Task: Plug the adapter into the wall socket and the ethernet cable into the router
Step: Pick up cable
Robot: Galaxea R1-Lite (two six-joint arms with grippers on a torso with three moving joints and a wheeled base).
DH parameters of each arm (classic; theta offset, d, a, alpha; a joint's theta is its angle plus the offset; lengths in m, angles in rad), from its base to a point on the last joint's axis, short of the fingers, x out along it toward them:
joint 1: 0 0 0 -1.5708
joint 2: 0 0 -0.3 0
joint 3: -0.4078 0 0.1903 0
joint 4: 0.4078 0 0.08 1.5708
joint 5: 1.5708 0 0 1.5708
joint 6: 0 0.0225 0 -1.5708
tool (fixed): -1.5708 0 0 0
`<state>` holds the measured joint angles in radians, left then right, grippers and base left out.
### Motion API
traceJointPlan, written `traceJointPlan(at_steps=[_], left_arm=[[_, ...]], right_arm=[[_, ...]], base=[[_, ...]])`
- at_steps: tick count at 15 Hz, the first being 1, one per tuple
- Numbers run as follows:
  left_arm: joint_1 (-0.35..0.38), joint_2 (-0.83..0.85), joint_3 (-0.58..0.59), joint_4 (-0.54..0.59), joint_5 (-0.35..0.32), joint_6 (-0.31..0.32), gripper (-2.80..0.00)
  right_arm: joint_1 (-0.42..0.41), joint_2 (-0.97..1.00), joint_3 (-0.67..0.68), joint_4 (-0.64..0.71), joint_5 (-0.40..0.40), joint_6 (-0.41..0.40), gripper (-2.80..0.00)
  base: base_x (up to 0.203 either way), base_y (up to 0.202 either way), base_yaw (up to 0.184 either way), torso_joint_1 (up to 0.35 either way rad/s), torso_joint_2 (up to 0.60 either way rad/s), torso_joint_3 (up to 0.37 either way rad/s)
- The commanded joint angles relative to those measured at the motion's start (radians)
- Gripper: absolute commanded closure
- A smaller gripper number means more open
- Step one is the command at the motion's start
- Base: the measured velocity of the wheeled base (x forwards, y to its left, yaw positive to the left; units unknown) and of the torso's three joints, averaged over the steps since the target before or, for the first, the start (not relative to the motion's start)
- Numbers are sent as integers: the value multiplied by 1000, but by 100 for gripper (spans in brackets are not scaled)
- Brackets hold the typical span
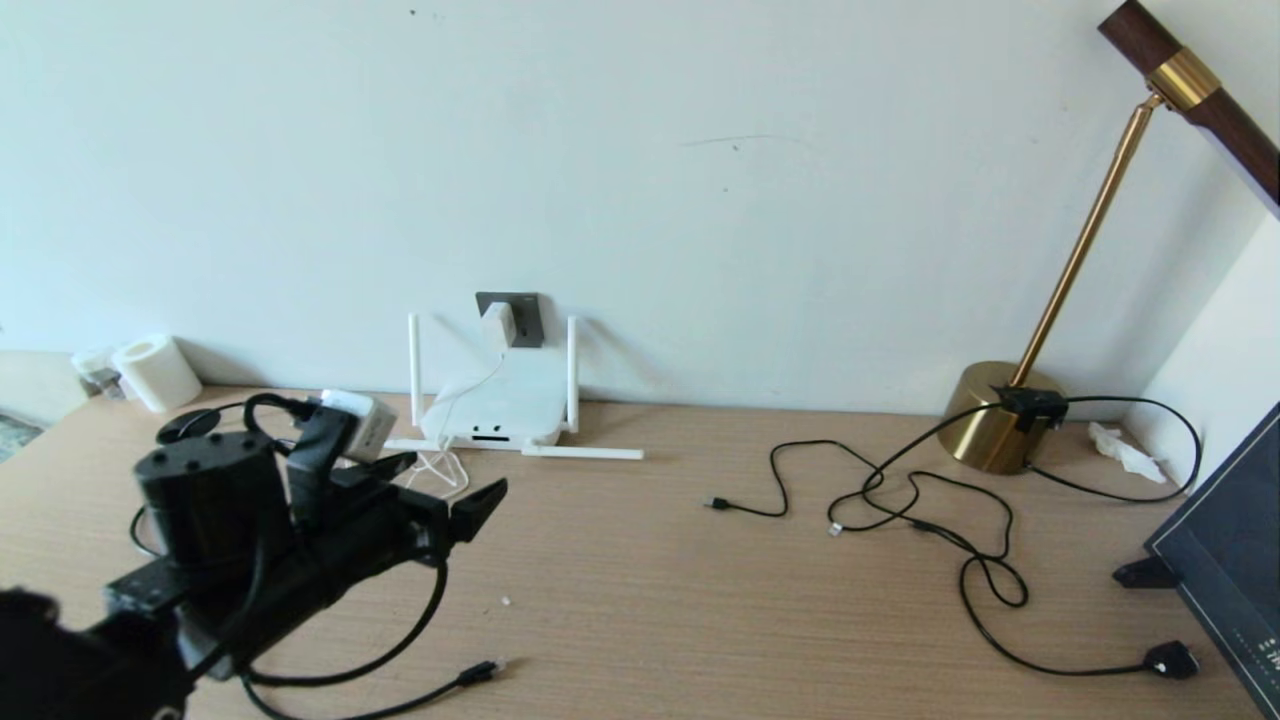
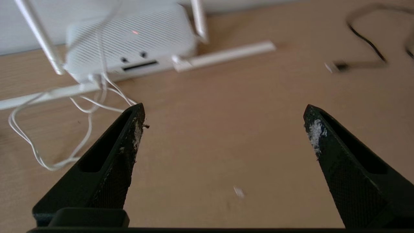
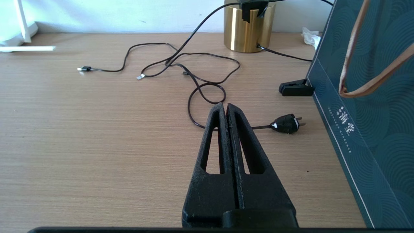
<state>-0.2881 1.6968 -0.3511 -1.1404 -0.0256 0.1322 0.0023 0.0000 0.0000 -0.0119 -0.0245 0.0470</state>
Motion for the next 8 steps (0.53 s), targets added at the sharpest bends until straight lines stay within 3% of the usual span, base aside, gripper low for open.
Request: traceJointPlan(at_steps=[1,3,5,6,8], left_arm=[[-16,-271,47,304,-56,64,-280],[-95,-381,42,668,-91,148,-280],[-225,-438,34,967,-100,222,-280],[-284,-440,33,1081,-89,250,-280],[-314,-381,35,1136,-58,280,-280]], right_arm=[[1,2,0,0,0,1,0],[1,2,0,0,0,1,0],[1,2,0,0,0,1,0],[1,2,0,0,0,1,0],[1,2,0,0,0,1,0]], base=[[0,0,0,0,0,0],[0,0,0,0,0,0],[0,0,0,0,0,0],[0,0,0,0,0,0],[0,0,0,0,0,0]])
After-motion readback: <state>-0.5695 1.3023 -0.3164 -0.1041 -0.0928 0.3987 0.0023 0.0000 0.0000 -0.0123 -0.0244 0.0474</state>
